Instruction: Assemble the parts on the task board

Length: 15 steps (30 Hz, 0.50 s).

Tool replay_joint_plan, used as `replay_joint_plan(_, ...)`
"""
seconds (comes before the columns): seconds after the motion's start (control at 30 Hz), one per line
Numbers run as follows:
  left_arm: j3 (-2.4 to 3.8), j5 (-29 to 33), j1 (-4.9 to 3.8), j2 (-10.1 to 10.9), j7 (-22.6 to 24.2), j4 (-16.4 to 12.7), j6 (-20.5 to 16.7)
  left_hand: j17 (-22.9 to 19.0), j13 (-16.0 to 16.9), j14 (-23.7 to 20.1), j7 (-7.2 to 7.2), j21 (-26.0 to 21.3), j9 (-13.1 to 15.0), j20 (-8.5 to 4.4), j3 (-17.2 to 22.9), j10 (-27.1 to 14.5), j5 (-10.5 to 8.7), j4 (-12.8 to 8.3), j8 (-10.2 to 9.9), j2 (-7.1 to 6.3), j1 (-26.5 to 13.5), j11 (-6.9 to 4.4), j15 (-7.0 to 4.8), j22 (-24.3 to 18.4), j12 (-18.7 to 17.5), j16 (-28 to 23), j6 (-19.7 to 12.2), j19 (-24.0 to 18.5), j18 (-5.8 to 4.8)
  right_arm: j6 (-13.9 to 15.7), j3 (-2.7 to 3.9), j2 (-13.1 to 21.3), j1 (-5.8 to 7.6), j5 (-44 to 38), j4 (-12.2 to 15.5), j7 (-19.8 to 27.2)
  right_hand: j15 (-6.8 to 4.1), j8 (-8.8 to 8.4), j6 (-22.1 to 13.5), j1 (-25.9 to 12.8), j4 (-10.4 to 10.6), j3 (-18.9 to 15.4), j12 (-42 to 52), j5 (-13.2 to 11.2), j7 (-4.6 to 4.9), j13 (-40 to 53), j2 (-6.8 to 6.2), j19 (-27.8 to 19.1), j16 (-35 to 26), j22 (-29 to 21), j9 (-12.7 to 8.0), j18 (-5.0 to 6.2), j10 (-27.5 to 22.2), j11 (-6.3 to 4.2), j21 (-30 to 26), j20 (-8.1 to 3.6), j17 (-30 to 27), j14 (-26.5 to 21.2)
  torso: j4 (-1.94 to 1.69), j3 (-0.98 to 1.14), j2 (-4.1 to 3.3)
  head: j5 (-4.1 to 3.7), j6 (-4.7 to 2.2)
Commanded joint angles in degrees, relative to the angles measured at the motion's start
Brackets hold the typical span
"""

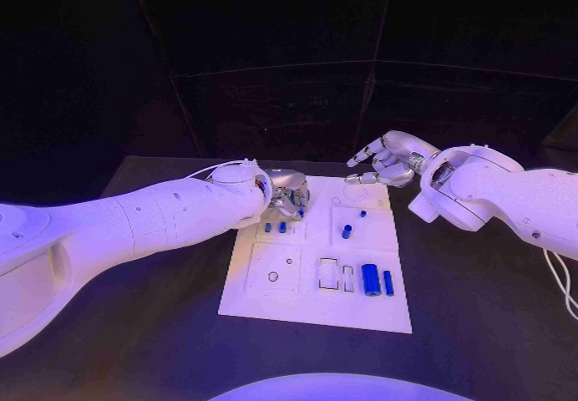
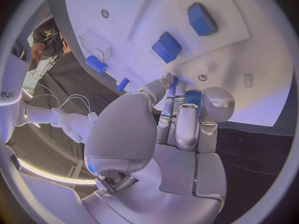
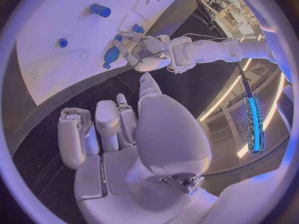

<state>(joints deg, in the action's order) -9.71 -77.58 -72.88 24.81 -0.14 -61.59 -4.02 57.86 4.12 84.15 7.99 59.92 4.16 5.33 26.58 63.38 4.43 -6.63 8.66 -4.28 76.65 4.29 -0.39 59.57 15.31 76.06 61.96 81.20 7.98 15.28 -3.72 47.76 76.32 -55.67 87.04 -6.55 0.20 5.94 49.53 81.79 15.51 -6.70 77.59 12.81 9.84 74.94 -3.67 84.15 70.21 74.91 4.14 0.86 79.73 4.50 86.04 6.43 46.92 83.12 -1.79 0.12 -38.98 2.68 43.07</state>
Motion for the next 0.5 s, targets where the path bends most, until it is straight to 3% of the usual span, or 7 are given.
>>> replay_joint_plan(0.03,0.01,1.34,0.06,0.55,1.65,-0.88,-2.68,-0.11,0.04,0.42,0.01,0.37,0.03,-0.38,0.03,0.32,-0.1,0.32,-0.06,-0.04,-0.7,-0.06,-0.36,0.1,0.22,0.16,0.45,-0.05,-1.08,-0.22,0.03,-0.04,0.11,0.17,-0.03,0.54,-0.35,0.3,-0.12,0.03,-0.06,-0.3,-0.21,0.32,-0.07,0.61,0.72,1.43,-0.3,8.32,-0.03,0.93,-0.23,0.11,-0.32,-0.38,0.08,0.01,-0.06,-0.02,0.04,0.01,-0.11)
replay_joint_plan(0.2,0.35,2.09,0.05,1.52,1.87,-2.0,-3.99,-0.11,0.04,0.43,0.02,0.51,0.03,-0.39,0.05,0.37,-0.07,0.32,-0.07,-0.02,-0.71,-0.08,-0.37,0.25,0.21,0.17,0.5,0.0,-1.11,-0.2,0.03,-0.01,0.11,0.17,-0.11,0.55,-0.35,0.3,-0.12,0.03,-0.06,-0.3,-0.21,0.32,-0.07,0.61,0.72,1.43,-0.3,8.32,-0.03,0.93,-0.23,0.11,-0.32,-0.38,0.08,0.01,-0.04,0.0,0.06,0.05,-0.26)
replay_joint_plan(0.5,2.96,2.31,0.04,3.77,1.57,-4.85,-4.85,-0.11,0.01,0.44,0.04,0.64,0.01,-0.43,0.22,0.41,0.05,0.19,-0.13,-0.01,-0.56,-0.11,-0.4,0.39,0.11,0.21,0.56,0.06,-1.13,-0.2,0.03,0.08,0.1,0.17,-0.25,0.58,-0.35,0.3,-0.12,0.03,-0.06,-0.3,-0.21,0.32,-0.07,0.61,0.72,1.43,-0.3,8.32,-0.03,0.93,-0.23,0.11,-0.32,-0.38,0.08,0.01,-0.11,-0.01,0.09,0.17,-0.38)
